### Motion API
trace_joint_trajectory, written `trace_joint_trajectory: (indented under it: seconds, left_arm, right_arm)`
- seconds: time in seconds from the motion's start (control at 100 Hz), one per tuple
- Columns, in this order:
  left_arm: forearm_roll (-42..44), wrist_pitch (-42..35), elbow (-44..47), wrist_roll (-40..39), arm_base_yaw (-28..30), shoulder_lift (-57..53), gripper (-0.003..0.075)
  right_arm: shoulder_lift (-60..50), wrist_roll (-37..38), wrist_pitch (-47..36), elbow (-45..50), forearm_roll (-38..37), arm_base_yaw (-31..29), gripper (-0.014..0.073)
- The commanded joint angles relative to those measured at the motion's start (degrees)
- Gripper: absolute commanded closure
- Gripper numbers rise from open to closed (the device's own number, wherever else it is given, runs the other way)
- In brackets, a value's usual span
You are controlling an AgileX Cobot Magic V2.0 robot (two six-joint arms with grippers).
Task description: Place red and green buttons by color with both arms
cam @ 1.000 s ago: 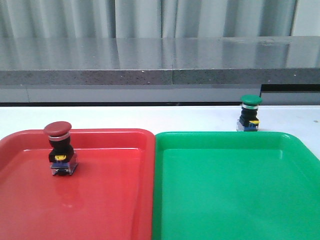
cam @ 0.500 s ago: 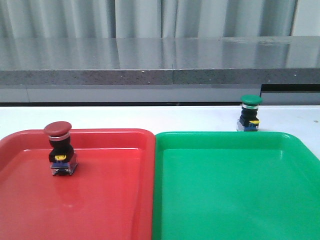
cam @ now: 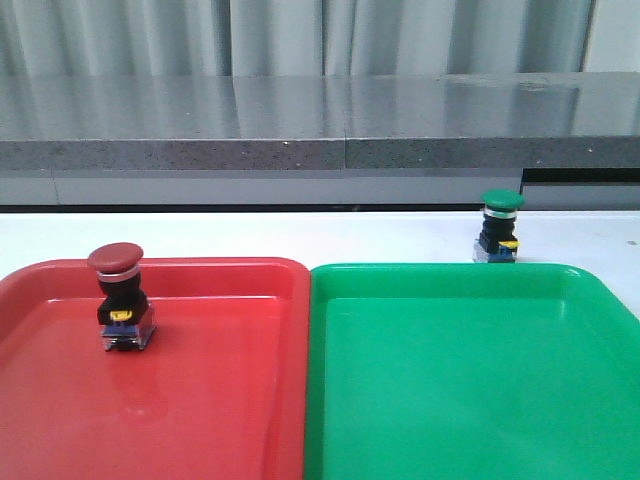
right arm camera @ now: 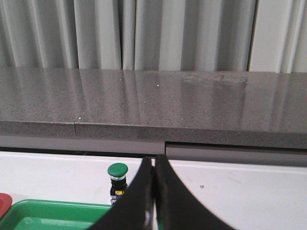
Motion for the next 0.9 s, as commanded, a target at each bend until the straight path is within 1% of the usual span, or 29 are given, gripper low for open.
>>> trace_joint_trajectory:
  seconds: [0.0, 0.15, 0.25, 0.48, 0.79, 0.84, 0.89]
  left_arm:
    - [0.0, -4.2, 2.4, -0.4, 0.2, -1.7, 0.0739]
    - [0.0, -4.2, 2.4, -0.4, 0.2, -1.7, 0.0739]
    - [0.0, -4.2, 2.4, -0.4, 0.2, -1.7, 0.0739]
    - [0.0, -4.2, 2.4, -0.4, 0.2, -1.7, 0.0739]
    - [0.0, -4.2, 2.4, -0.4, 0.2, -1.7, 0.0739]
    - [0.0, -4.2, 2.4, -0.4, 0.2, -1.7, 0.0739]
    - [0.0, -4.2, 2.4, -0.4, 0.2, -1.7, 0.0739]
  right_arm:
    - [6.3, 0.0, 3.3, -8.2, -0.7, -0.2, 0.0662]
    - [15.9, 0.0, 13.7, -17.8, -0.7, -0.2, 0.0662]
    - [21.8, 0.0, 17.4, -22.5, -0.7, -0.2, 0.0662]
    - [28.8, 0.0, 15.9, -23.8, -0.7, -0.2, 0.0662]
    - [32.4, 0.0, 16.3, -23.8, -0.6, -0.2, 0.0657]
    - [32.4, 0.0, 16.3, -23.8, -0.6, -0.2, 0.0638]
    - [32.4, 0.0, 16.3, -23.8, -0.6, -0.2, 0.0589]
